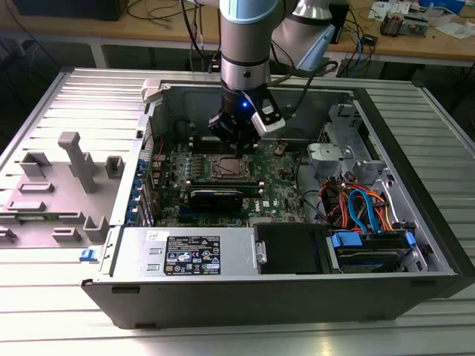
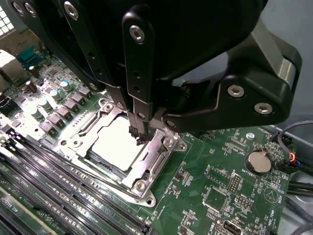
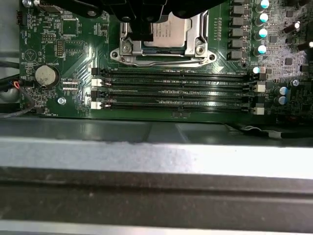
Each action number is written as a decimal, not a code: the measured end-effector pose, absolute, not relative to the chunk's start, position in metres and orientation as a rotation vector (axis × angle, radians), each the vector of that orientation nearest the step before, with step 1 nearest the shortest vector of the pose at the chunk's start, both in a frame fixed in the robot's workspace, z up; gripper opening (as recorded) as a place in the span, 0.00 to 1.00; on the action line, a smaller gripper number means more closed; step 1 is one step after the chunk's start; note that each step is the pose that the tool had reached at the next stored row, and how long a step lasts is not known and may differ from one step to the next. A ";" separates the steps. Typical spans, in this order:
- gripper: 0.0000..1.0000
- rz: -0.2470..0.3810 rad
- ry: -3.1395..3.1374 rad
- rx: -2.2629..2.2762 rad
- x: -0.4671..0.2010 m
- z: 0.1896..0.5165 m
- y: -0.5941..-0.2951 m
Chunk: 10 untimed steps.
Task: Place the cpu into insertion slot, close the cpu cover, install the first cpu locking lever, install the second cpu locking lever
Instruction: 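Install the second cpu locking lever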
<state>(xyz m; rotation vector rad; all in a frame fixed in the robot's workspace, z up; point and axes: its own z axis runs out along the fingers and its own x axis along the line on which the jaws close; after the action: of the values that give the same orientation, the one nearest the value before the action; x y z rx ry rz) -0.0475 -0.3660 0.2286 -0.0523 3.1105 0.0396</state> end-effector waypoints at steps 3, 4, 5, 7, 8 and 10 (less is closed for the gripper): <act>0.11 0.040 3.110 -0.052 -0.048 0.229 -0.369; 0.11 0.040 3.110 -0.052 -0.048 0.229 -0.371; 0.11 0.040 3.110 -0.052 -0.048 0.229 -0.373; 0.11 0.040 3.110 -0.052 -0.047 0.229 -0.377; 0.11 0.041 3.110 -0.052 -0.048 0.229 -0.379; 0.11 0.041 3.110 -0.052 -0.048 0.230 -0.380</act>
<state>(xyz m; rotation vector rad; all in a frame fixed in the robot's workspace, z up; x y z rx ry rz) -0.0476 -0.3797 0.2302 -0.0519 3.1105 0.0412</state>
